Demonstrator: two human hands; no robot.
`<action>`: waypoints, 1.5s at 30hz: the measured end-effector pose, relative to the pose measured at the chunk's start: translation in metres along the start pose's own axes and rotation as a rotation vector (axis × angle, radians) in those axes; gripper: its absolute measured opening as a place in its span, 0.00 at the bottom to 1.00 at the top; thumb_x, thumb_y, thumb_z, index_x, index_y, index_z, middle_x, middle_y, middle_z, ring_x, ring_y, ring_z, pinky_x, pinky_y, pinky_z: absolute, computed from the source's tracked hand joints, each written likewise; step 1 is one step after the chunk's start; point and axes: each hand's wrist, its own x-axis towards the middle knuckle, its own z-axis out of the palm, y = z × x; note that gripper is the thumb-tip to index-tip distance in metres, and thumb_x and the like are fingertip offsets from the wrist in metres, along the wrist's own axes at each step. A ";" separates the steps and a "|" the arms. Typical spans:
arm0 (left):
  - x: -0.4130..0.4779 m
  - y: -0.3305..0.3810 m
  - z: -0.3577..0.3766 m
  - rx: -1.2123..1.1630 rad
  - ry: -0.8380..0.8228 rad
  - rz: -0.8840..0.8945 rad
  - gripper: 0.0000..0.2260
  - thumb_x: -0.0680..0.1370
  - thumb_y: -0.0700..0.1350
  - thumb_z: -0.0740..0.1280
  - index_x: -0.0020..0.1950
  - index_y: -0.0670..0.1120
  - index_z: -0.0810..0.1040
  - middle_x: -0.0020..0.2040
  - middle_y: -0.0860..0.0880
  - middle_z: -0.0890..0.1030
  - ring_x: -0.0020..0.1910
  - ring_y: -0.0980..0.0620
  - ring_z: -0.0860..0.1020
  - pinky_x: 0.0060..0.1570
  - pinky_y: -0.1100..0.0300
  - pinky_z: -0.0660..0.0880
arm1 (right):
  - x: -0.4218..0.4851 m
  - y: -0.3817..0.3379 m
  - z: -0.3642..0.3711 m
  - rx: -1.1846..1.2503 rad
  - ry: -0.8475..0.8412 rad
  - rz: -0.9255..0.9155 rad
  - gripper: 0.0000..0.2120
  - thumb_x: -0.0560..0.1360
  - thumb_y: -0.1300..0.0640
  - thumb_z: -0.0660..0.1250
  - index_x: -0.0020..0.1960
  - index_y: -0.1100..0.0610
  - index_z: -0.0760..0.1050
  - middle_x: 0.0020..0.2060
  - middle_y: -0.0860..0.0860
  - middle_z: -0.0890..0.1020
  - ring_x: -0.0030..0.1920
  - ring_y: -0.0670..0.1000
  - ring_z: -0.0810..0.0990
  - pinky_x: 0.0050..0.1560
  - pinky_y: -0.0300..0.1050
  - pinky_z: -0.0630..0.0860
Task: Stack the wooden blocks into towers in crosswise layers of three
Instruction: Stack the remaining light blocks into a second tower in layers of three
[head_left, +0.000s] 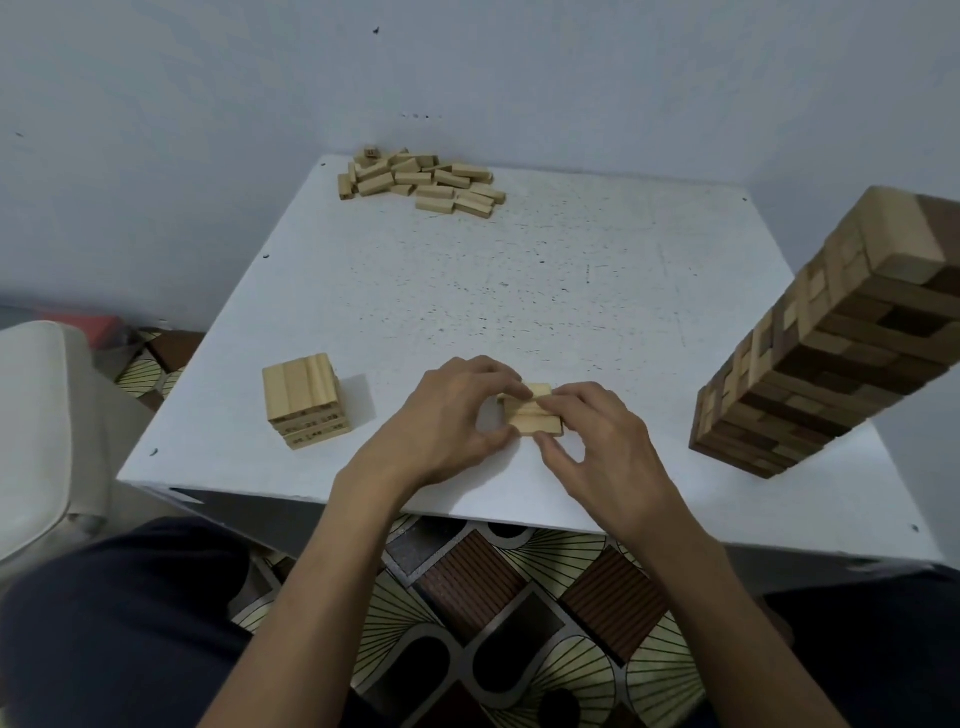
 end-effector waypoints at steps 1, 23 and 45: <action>0.000 0.000 0.000 0.004 -0.002 0.006 0.15 0.75 0.48 0.72 0.62 0.52 0.81 0.63 0.54 0.78 0.59 0.51 0.75 0.60 0.50 0.71 | 0.000 0.000 0.000 0.003 0.012 -0.006 0.15 0.73 0.63 0.73 0.59 0.62 0.80 0.53 0.55 0.80 0.52 0.55 0.79 0.51 0.51 0.79; -0.023 0.009 0.031 0.474 0.044 -0.092 0.32 0.82 0.58 0.40 0.77 0.38 0.60 0.80 0.38 0.51 0.80 0.39 0.48 0.73 0.47 0.42 | -0.002 -0.014 -0.004 -0.501 -0.420 0.142 0.41 0.73 0.39 0.25 0.80 0.61 0.38 0.79 0.55 0.36 0.76 0.59 0.27 0.78 0.52 0.38; -0.030 0.004 0.038 0.581 0.158 -0.042 0.26 0.83 0.51 0.50 0.71 0.35 0.70 0.75 0.35 0.66 0.75 0.35 0.63 0.70 0.41 0.57 | -0.005 -0.011 -0.007 -0.514 -0.445 0.121 0.38 0.74 0.43 0.27 0.79 0.62 0.37 0.79 0.58 0.38 0.76 0.61 0.28 0.78 0.54 0.35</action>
